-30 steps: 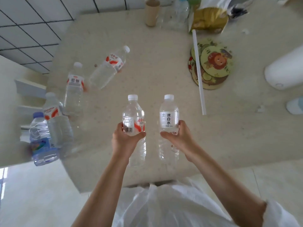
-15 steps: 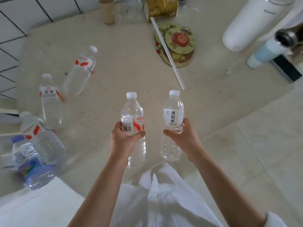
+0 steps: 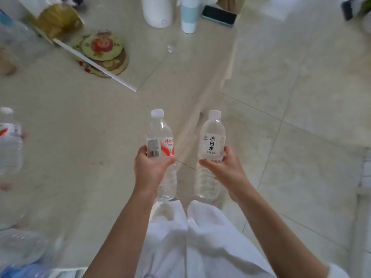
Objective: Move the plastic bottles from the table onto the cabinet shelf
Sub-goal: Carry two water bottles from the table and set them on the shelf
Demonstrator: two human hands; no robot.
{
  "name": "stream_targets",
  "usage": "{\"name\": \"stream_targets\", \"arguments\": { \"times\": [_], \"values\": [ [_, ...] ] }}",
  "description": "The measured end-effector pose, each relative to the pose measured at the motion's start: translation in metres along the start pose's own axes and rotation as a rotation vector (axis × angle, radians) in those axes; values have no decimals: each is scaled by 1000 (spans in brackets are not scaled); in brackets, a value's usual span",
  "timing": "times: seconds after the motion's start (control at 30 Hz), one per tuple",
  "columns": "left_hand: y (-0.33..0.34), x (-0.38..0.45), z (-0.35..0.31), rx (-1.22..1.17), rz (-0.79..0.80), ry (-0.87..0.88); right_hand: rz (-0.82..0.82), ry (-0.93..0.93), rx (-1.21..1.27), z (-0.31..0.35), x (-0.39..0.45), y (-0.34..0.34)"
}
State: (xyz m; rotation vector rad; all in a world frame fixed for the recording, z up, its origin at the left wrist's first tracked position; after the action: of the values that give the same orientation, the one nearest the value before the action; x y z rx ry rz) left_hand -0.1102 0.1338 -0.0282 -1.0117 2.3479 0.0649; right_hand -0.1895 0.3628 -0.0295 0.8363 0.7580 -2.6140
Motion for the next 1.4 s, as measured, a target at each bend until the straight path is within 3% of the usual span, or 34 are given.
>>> {"name": "stream_targets", "arguments": {
  "times": [0.17, 0.53, 1.17, 1.4],
  "values": [
    [103, -41, -1, 101, 198, 51, -186, 106, 133, -70, -27, -96],
    [347, -210, 51, 360, 706, 195, -522, 285, 384, -246, -112, -288],
    [629, -448, 129, 731, 1359, 328, -1040, 617, 856, -442, -216, -452],
    [733, -504, 141, 835, 1465, 437, -1152, 670, 939, -480, -221, -525]
  ]
}}
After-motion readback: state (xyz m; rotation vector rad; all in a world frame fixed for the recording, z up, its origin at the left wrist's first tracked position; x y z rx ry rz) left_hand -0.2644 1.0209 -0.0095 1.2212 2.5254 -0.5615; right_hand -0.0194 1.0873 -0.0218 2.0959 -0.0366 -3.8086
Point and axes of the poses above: each hand's wrist, its own x-axis towards the middle knuckle, its own y-axis out of the palm, z = x × y, the point moved 10 cm from there along x, towards the middle knuckle, and after that the axes turned 12 degrees about -x, right-handed, at the moved point
